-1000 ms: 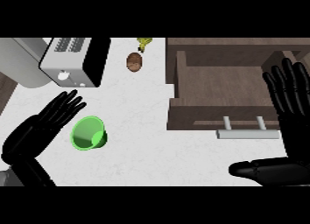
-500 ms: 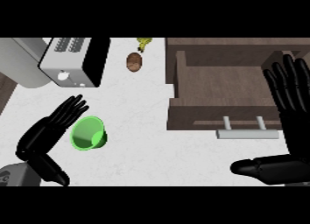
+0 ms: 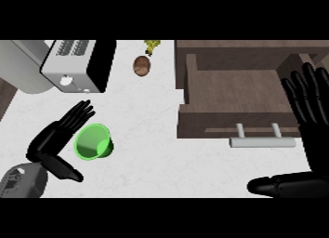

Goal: Pick up the cup, place it into the drawer and close the drawer

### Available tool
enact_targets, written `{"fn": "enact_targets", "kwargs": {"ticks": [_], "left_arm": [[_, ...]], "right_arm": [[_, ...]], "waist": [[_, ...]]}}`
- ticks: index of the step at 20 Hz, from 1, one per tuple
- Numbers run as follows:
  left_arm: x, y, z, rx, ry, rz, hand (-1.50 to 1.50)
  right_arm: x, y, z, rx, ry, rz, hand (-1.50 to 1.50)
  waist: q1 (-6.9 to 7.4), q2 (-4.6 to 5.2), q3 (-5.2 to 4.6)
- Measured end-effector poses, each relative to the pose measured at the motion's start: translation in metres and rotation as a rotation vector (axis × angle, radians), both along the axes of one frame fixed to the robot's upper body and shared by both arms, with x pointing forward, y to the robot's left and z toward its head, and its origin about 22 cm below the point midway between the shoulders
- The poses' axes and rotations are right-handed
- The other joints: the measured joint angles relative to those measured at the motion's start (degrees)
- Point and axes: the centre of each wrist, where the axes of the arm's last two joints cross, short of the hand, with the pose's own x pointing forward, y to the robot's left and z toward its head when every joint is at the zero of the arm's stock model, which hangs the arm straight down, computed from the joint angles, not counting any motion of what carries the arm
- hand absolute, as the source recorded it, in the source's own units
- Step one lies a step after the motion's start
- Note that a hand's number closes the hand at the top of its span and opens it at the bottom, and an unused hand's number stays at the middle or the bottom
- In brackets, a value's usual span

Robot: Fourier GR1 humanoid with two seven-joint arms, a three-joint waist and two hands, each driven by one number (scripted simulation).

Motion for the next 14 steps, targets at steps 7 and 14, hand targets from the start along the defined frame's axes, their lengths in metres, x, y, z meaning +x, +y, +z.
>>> {"fn": "enact_targets", "kwargs": {"ticks": [7,14], "left_arm": [[0.005,-0.001,-0.023,0.025,0.007,0.042,-1.5],[0.007,-0.002,-0.041,0.045,0.019,0.076,-1.5]], "right_arm": [[-0.001,0.003,0.001,0.009,-0.005,0.017,-1.5],[-0.002,0.003,0.004,0.003,0.004,0.025,-1.5]], "waist": [[-0.14,-0.01,0.07],[-0.28,0.08,-0.01]]}}
